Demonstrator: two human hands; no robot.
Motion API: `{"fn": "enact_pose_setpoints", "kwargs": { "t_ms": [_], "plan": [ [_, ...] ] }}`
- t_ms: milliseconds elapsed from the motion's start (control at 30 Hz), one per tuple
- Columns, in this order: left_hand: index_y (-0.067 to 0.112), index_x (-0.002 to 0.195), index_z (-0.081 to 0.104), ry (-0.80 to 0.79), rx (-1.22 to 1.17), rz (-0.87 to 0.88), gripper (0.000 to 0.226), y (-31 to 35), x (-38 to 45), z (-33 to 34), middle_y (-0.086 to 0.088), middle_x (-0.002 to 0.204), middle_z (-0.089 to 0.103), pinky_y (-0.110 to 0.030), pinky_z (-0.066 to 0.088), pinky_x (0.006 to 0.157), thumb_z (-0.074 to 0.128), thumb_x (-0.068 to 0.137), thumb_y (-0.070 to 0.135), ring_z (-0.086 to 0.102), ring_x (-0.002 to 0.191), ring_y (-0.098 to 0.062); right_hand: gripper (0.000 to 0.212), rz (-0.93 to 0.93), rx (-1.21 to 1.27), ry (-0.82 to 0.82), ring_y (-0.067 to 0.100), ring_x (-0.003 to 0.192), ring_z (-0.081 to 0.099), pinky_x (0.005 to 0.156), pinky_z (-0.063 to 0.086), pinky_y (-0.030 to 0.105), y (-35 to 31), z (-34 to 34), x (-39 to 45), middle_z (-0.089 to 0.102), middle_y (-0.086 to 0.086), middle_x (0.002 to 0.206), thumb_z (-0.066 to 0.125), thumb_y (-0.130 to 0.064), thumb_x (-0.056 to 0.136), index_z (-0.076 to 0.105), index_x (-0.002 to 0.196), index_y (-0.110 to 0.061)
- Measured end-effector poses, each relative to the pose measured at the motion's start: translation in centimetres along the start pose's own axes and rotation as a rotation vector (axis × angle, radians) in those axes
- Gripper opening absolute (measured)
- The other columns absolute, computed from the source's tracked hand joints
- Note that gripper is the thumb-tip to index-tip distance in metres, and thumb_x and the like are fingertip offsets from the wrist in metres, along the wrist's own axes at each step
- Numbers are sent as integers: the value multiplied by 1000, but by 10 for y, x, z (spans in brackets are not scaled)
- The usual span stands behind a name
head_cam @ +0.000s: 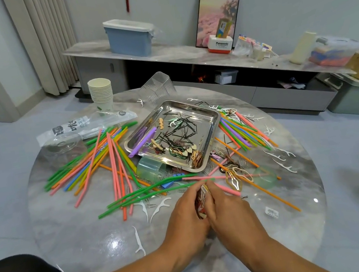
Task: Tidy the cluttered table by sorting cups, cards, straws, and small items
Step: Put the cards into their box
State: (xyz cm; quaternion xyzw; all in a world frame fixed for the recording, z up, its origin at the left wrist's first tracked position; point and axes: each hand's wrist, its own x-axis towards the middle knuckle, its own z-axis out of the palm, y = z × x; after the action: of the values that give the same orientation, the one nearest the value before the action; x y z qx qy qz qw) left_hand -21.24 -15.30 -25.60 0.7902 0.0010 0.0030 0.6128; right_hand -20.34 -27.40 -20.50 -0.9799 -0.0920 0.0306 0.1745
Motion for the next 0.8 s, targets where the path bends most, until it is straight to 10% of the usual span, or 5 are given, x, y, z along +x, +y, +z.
{"fn": "enact_pose_setpoints", "kwargs": {
  "t_ms": [100,267,400,600,800],
  "plan": [
    [49,139,46,-10,22,8,69,-1,0,0,23,126,62,-31,54,93,67,82,16,60,110,2,55,-44,-193,-14,30,104,67,74,47,39,-5,0,-4,68,4,121,21,-47,108,12,160,-31],
    [67,125,39,-64,32,-25,69,0,-1,-2,31,127,59,-24,49,100,60,79,20,55,118,11,61,-139,-374,-27,24,48,57,42,25,31,-2,3,-11,59,1,73,33,-42,99,40,156,-20],
    [67,116,48,-88,89,-18,66,4,0,-8,31,116,64,-25,52,94,70,80,17,59,109,10,58,-139,-94,-58,19,111,60,78,48,37,4,1,-14,51,-8,133,16,-46,109,-18,156,-45],
    [39,141,44,38,296,47,85,25,14,-44,12,122,54,-32,50,97,83,67,51,57,112,-7,67,-5,282,55,11,140,43,105,40,39,1,-8,5,41,-20,155,19,-73,94,25,156,-48],
    [32,147,39,182,619,-103,90,18,19,-119,0,130,47,-35,46,95,81,72,59,50,119,-22,53,-84,292,33,11,138,42,100,33,26,3,6,13,50,-10,148,31,-55,103,42,151,-35]
  ]
}}
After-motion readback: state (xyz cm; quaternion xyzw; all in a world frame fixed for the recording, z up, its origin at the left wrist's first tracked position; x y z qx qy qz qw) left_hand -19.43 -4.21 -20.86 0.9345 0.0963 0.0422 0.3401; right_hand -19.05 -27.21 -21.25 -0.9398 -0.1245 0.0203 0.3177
